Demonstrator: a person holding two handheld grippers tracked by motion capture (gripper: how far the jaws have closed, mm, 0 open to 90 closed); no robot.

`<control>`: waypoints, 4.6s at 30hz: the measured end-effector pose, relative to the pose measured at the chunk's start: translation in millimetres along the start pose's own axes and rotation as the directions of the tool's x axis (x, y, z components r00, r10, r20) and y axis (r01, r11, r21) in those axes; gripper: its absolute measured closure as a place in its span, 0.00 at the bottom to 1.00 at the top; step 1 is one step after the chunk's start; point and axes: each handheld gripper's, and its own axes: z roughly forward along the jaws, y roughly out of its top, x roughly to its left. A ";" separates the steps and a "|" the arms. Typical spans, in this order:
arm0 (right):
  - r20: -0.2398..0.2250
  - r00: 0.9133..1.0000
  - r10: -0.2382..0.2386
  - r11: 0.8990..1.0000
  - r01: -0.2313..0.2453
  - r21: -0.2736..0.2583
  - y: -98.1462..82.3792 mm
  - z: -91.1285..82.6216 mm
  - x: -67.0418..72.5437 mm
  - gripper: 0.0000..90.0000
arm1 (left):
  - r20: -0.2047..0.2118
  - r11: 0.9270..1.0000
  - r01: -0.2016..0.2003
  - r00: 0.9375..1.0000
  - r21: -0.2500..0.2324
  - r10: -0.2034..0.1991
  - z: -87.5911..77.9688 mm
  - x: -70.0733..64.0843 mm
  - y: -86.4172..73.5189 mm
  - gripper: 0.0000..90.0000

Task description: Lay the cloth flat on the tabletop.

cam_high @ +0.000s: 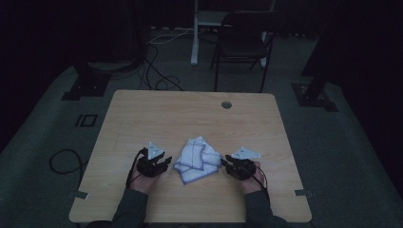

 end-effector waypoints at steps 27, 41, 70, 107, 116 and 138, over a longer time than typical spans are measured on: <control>-0.061 0.995 -0.081 0.996 0.083 0.036 -3.5 17.1 28.6 0.90 | 0.229 0.960 -0.279 0.937 0.036 0.264 38.8 -73.1 26.4 0.63; -0.073 0.994 -0.081 0.995 0.085 0.054 -5.4 19.8 27.1 0.88 | 0.184 0.932 -0.353 0.924 0.077 0.335 55.5 -84.5 21.7 0.71; -0.084 0.991 -0.104 0.994 0.107 0.034 -4.3 16.8 29.9 0.87 | 0.082 0.976 -0.220 0.972 -0.011 0.220 30.9 -41.8 48.7 0.98; -0.123 0.986 -0.117 0.987 0.128 0.092 -6.9 20.0 29.7 0.91 | -0.156 0.999 0.041 0.987 0.031 -0.035 24.4 81.9 38.0 0.99; -0.125 0.986 -0.115 0.987 0.127 0.097 -7.5 17.7 28.1 0.92 | -0.165 0.993 0.079 0.984 0.083 -0.065 42.1 90.3 23.8 0.99; -0.100 0.986 -0.136 0.989 0.141 0.047 5.0 19.1 20.2 0.70 | 0.001 0.999 -0.027 1.000 -0.018 0.027 21.0 11.9 23.1 0.86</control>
